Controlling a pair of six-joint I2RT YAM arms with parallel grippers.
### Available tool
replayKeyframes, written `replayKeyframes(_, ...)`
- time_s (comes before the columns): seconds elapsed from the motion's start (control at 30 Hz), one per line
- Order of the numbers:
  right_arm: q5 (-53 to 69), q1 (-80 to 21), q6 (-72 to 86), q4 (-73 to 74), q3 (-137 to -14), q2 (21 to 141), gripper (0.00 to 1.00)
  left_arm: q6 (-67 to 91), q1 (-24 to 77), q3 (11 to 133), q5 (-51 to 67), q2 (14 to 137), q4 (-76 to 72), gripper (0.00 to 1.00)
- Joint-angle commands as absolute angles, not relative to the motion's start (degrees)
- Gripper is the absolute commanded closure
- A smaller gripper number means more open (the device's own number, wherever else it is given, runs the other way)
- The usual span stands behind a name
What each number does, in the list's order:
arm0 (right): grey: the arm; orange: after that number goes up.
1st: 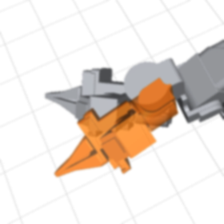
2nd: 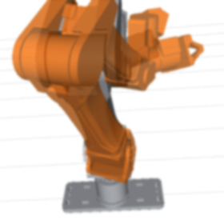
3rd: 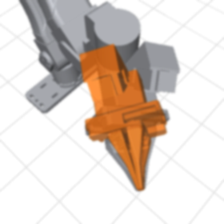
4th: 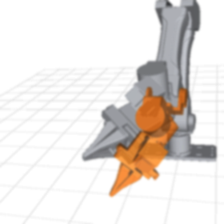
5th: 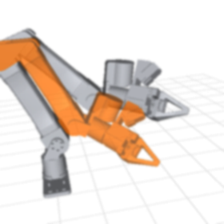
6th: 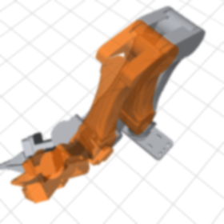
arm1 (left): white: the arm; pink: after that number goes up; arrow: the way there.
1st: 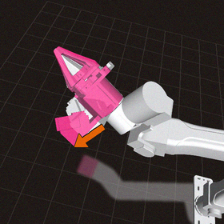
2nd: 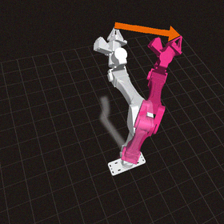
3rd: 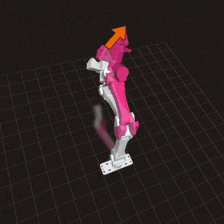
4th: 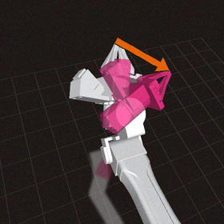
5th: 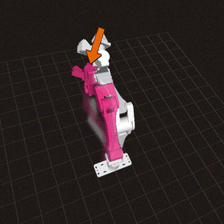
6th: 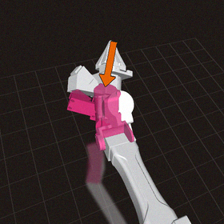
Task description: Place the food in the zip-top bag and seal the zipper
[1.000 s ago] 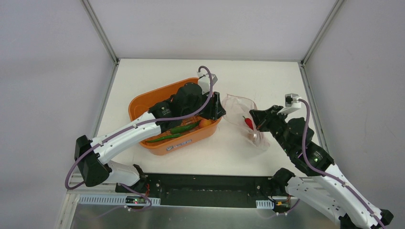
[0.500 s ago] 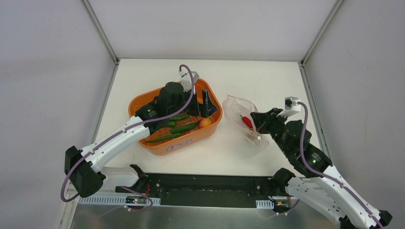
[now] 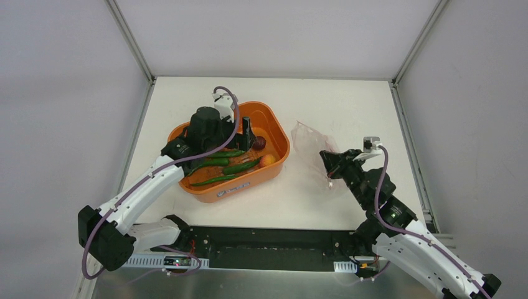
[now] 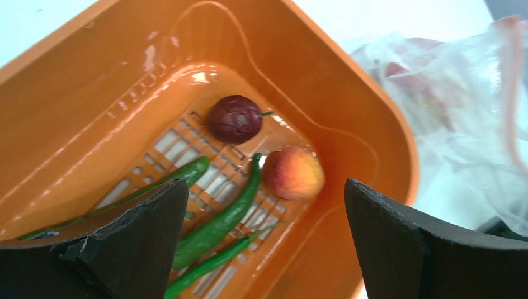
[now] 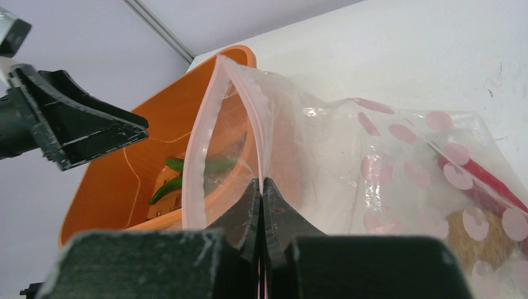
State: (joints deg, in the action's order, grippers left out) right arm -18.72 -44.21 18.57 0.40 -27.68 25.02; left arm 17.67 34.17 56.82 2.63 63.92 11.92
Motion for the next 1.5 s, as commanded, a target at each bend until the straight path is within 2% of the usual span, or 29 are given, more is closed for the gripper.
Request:
replayKeyframes(0.0, -17.2, -44.1, 10.5, -10.3, -26.7, 25.2, 1.00, 12.1, 29.7, 57.2, 5.6, 67.2, 11.5, 0.01)
replayKeyframes(0.23, -19.3, -44.0, 2.8, -13.7, -24.8, 24.8, 1.00, 11.0, 21.1, 59.9, 12.9, 77.6, 14.7, 0.01)
replayKeyframes(0.5, -24.1, -44.1, -1.3, -19.4, -21.7, 25.1, 1.00, 8.9, 20.7, 66.5, 11.5, 91.3, 25.7, 0.04)
replayKeyframes(0.67, -23.3, -43.9, -1.8, -20.7, -22.3, 29.4, 1.00, 13.3, 20.7, 65.4, 14.7, 92.6, 18.4, 0.05)
replayKeyframes(0.87, -21.7, -43.8, -1.2, -21.0, -22.8, 30.9, 1.00, 26.9, 21.5, 61.6, 16.9, 91.8, 1.5, 0.05)
replayKeyframes(1.13, -20.6, -43.8, 1.8, -21.1, -22.7, 29.3, 1.00, 31.7, 25.8, 63.7, 10.0, 95.7, -4.9, 0.06)
replayKeyframes(1.37, -18.3, -43.8, 4.3, -20.5, -22.6, 28.9, 1.00, 32.1, 29.1, 63.0, 1.1, 99.5, -1.4, 0.16)
replayKeyframes(1.47, -17.7, -43.8, 5.0, -19.3, -23.0, 28.6, 1.00, 32.8, 30.8, 62.5, 0.4, 100.8, -2.2, 0.25)
